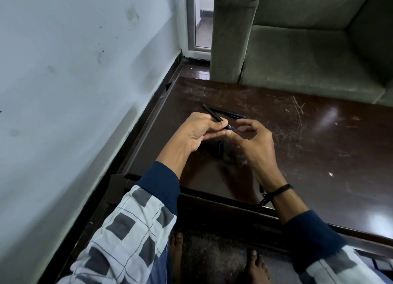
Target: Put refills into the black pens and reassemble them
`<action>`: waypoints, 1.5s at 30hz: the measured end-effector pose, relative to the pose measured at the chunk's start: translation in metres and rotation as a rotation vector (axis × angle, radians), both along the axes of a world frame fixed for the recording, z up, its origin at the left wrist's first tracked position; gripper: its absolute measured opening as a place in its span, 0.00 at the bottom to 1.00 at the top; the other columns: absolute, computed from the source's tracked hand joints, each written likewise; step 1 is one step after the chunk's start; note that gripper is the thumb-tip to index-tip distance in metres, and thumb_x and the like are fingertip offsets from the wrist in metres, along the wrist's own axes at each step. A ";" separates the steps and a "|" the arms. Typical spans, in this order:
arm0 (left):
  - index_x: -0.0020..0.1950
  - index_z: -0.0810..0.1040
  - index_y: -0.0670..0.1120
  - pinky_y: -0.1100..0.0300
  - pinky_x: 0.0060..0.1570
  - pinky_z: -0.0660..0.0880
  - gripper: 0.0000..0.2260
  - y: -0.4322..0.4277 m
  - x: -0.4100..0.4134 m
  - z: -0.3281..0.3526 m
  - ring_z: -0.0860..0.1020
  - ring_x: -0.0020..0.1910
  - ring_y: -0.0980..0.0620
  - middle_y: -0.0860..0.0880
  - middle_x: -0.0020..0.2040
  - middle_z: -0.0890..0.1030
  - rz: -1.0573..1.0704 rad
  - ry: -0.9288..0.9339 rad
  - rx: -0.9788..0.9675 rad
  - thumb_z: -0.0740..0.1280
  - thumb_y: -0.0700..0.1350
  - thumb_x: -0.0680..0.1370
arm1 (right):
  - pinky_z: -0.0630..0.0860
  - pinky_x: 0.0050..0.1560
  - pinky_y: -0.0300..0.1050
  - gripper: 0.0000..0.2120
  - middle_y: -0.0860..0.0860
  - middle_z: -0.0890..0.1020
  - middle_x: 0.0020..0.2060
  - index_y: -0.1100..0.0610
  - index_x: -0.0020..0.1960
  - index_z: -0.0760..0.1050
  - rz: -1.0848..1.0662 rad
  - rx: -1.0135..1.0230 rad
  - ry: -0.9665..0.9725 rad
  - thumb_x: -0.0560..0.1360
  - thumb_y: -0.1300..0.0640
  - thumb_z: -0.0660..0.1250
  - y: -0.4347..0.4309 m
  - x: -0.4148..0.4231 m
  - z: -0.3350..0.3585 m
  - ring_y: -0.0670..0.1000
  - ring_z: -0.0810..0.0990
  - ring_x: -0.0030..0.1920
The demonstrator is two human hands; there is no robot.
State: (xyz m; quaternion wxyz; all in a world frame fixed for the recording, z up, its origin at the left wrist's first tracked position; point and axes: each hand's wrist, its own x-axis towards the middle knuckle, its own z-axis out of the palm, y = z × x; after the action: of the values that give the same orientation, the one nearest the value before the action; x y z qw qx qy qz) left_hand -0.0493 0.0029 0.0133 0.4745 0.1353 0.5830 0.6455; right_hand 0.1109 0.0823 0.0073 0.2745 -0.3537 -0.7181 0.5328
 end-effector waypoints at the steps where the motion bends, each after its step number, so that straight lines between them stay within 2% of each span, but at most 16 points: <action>1: 0.41 0.87 0.38 0.62 0.41 0.83 0.04 0.000 0.000 0.000 0.87 0.46 0.44 0.39 0.44 0.87 -0.001 -0.003 0.001 0.75 0.31 0.73 | 0.83 0.50 0.51 0.14 0.48 0.85 0.48 0.47 0.57 0.82 0.002 -0.012 0.003 0.73 0.47 0.79 0.001 0.000 0.000 0.50 0.85 0.51; 4: 0.45 0.86 0.37 0.62 0.41 0.83 0.03 0.000 0.000 0.002 0.87 0.45 0.46 0.41 0.44 0.88 -0.005 -0.008 -0.007 0.74 0.31 0.74 | 0.84 0.48 0.53 0.06 0.49 0.87 0.43 0.48 0.50 0.83 -0.009 -0.022 0.008 0.75 0.52 0.78 0.001 -0.001 -0.003 0.54 0.86 0.47; 8: 0.45 0.85 0.36 0.63 0.39 0.83 0.03 0.000 0.000 0.002 0.87 0.43 0.46 0.40 0.43 0.87 -0.005 -0.015 -0.002 0.74 0.31 0.74 | 0.83 0.49 0.52 0.16 0.46 0.84 0.49 0.47 0.57 0.81 0.025 -0.003 -0.008 0.72 0.51 0.80 0.002 -0.002 -0.004 0.52 0.85 0.51; 12: 0.43 0.85 0.37 0.62 0.39 0.83 0.03 0.002 0.001 0.001 0.87 0.42 0.47 0.42 0.41 0.87 0.001 -0.011 0.002 0.74 0.31 0.74 | 0.84 0.49 0.60 0.08 0.51 0.86 0.44 0.48 0.50 0.83 0.007 -0.003 -0.027 0.73 0.54 0.79 0.003 -0.003 -0.005 0.56 0.86 0.46; 15: 0.44 0.85 0.37 0.61 0.40 0.83 0.03 0.002 0.000 0.001 0.87 0.43 0.46 0.42 0.42 0.87 -0.014 -0.024 -0.005 0.74 0.31 0.74 | 0.83 0.49 0.63 0.07 0.51 0.86 0.43 0.48 0.48 0.83 -0.010 0.007 -0.035 0.73 0.54 0.79 0.003 -0.003 -0.004 0.55 0.86 0.46; 28: 0.51 0.82 0.36 0.62 0.37 0.82 0.06 -0.002 0.000 0.007 0.87 0.42 0.47 0.40 0.43 0.87 0.012 -0.062 -0.012 0.74 0.34 0.75 | 0.83 0.50 0.62 0.07 0.51 0.86 0.44 0.49 0.49 0.83 0.005 0.020 -0.041 0.74 0.54 0.79 0.000 0.000 0.003 0.55 0.85 0.46; 34: 0.52 0.80 0.38 0.63 0.37 0.82 0.03 -0.003 -0.001 0.009 0.87 0.40 0.49 0.41 0.42 0.87 0.064 -0.067 0.016 0.71 0.36 0.79 | 0.83 0.53 0.64 0.07 0.51 0.86 0.46 0.47 0.48 0.83 -0.006 -0.002 -0.036 0.73 0.56 0.78 0.006 0.001 0.004 0.56 0.86 0.48; 40: 0.52 0.79 0.40 0.62 0.37 0.82 0.02 -0.003 -0.005 0.011 0.86 0.37 0.51 0.42 0.40 0.85 0.214 -0.062 0.057 0.68 0.35 0.81 | 0.84 0.49 0.62 0.06 0.51 0.87 0.44 0.48 0.47 0.83 -0.049 -0.013 -0.027 0.74 0.57 0.78 0.009 0.003 0.005 0.52 0.87 0.42; 45: 0.47 0.78 0.41 0.61 0.42 0.83 0.04 -0.007 -0.014 0.010 0.85 0.38 0.50 0.42 0.40 0.84 0.394 -0.121 0.112 0.67 0.34 0.81 | 0.84 0.50 0.59 0.05 0.50 0.85 0.43 0.47 0.45 0.84 -0.119 -0.001 -0.097 0.72 0.53 0.79 0.016 0.007 0.006 0.53 0.86 0.45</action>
State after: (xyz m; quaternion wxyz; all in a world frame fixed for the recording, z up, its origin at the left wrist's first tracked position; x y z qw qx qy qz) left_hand -0.0633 -0.0036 0.0232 0.3648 0.0058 0.5320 0.7641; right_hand 0.1181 0.0978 0.0134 0.2705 -0.4213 -0.7078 0.4983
